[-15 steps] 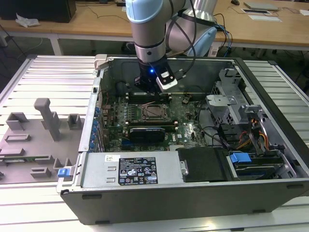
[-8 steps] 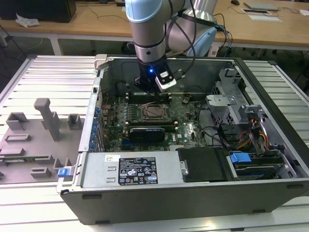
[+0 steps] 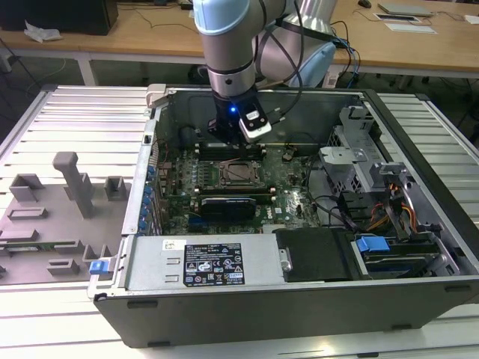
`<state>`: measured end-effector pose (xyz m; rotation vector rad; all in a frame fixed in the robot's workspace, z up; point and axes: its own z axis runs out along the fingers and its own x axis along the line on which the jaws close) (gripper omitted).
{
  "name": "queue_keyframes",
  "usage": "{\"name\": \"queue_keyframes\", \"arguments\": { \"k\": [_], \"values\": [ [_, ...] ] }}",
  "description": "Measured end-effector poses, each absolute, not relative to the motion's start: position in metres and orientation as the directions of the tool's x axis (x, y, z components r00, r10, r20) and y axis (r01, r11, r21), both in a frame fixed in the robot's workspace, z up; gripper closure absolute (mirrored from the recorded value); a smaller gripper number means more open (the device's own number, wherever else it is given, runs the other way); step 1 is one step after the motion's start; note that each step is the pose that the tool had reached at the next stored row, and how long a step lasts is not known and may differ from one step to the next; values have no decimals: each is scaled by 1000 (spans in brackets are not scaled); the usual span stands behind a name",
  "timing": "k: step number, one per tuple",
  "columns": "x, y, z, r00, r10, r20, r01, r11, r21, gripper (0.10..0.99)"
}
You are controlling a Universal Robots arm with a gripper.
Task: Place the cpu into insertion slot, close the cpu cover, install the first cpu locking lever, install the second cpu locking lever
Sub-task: 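Install the first cpu locking lever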
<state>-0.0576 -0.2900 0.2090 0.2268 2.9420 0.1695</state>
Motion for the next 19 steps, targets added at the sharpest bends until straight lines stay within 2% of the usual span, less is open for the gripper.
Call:
{"name": "queue_keyframes", "arguments": {
  "k": [13, 19],
  "values": [
    [-57, -288, 200, -964, 193, -183, 180, 980, 86, 980],
    [-57, -287, 202, -963, 196, -184, 183, 980, 84, 980]
  ]
}}
